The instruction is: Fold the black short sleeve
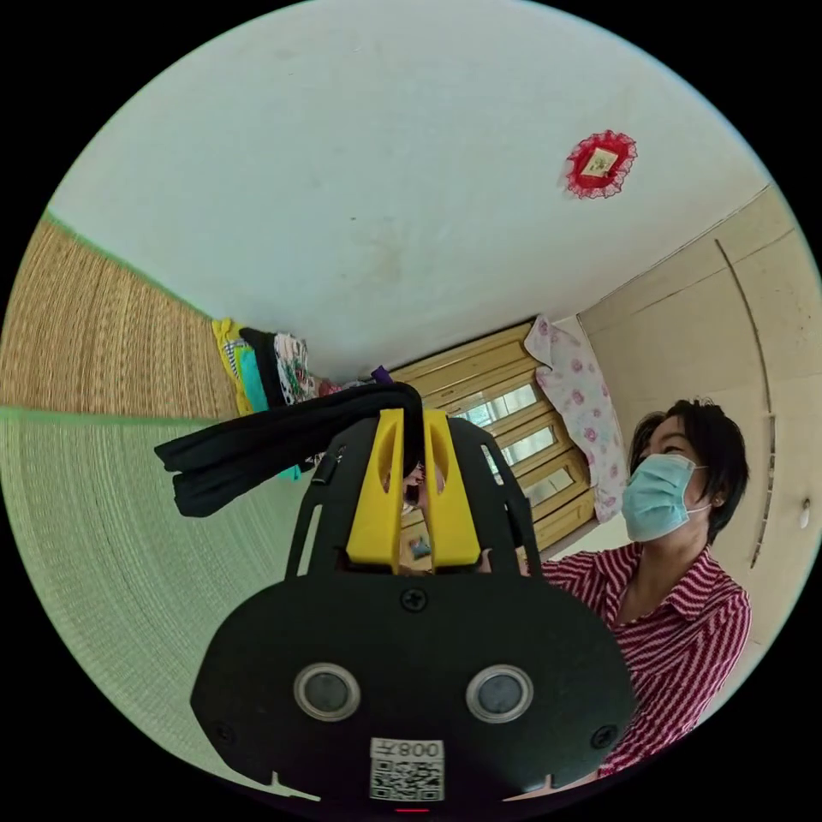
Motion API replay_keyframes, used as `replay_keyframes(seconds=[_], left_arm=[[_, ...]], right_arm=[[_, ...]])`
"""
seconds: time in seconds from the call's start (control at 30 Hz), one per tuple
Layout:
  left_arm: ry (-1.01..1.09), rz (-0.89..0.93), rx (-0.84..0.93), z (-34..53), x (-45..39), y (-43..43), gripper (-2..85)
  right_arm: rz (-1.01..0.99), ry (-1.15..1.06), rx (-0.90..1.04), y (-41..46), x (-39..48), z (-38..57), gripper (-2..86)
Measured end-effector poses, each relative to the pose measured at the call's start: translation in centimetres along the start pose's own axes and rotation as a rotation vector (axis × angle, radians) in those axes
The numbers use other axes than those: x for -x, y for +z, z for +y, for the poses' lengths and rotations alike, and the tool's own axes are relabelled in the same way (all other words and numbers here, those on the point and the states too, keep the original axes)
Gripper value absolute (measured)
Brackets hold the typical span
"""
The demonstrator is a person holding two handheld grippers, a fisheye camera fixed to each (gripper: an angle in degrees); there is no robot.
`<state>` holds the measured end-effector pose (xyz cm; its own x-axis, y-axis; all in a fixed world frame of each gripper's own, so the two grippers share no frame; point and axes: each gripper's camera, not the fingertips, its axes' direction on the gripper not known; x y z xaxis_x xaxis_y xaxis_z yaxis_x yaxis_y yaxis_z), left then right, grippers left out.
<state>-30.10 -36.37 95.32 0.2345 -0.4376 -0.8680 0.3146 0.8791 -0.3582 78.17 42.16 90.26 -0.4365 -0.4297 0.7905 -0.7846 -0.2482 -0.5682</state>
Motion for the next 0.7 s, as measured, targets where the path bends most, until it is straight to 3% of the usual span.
replay_keyframes(seconds=[0.2, 0.37, 0.47, 0.6, 0.7], left_arm=[[0.185, -0.017, -0.011, -11.9, -2.7, 9.5, 3.6], [0.233, -0.004, 0.106, -15.3, 1.0, 20.9, 3.7], [0.133, -0.067, 0.218, -13.2, 7.5, 27.4, 3.7], [-0.107, -0.102, 0.367, -8.4, 16.5, 33.2, 3.6], [-0.169, -0.111, 0.411, -5.8, 19.4, 34.9, 3.6]], right_arm=[[0.027, -0.128, -0.012, -4.1, 5.6, -13.7, 1.4], [0.127, -0.190, -0.040, -13.0, 7.0, -15.9, 1.5], [0.209, -0.082, -0.089, -19.7, 1.6, -12.7, 1.6], [0.295, 0.240, -0.170, -27.7, -11.1, -4.6, 1.7], [0.243, 0.357, -0.206, -30.5, -17.1, 0.4, 1.8]])
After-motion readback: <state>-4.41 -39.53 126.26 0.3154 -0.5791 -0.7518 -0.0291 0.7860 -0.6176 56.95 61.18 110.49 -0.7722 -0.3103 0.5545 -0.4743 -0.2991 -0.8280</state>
